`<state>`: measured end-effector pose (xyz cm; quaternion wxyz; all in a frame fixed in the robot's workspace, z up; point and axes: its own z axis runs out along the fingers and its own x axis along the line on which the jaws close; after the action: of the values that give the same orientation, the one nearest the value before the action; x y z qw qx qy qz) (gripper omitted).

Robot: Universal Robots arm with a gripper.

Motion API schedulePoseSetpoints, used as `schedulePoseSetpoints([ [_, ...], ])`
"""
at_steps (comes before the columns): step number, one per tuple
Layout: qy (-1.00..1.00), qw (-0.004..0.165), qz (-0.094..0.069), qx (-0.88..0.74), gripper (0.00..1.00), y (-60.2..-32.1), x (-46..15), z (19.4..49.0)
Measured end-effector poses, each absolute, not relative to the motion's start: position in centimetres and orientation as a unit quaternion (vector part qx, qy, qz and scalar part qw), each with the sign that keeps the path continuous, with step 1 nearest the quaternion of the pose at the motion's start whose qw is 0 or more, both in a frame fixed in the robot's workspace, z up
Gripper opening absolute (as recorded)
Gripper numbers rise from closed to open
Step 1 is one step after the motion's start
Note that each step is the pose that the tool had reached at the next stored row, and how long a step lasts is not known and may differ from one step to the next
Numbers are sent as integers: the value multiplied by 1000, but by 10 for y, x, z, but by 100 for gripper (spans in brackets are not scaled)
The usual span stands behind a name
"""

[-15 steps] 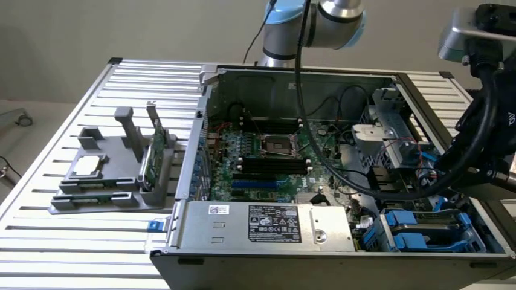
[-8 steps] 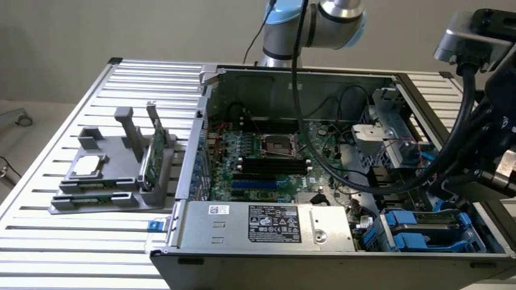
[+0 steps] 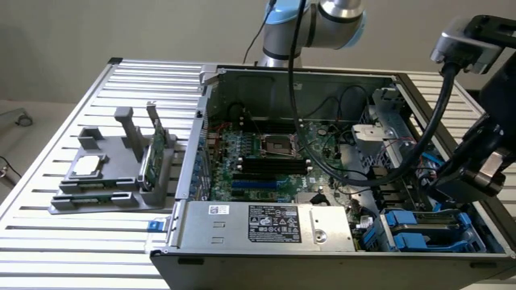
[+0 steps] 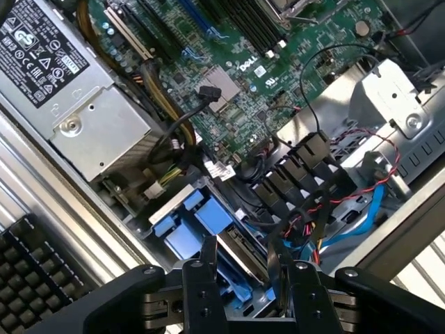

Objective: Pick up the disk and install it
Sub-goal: 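Insert the first disk wire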

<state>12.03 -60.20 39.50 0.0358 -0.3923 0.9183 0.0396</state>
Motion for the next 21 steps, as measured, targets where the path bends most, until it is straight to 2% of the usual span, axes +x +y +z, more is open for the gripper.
schedulePoseSetpoints([
  [14, 961, 41, 36, -273, 43, -602, 120, 383],
  [17, 968, 42, 35, -246, 40, -602, 120, 380],
  [18, 970, 42, 35, -238, 33, -602, 120, 379],
  [21, 976, 43, 34, -211, 33, -602, 120, 377],
])
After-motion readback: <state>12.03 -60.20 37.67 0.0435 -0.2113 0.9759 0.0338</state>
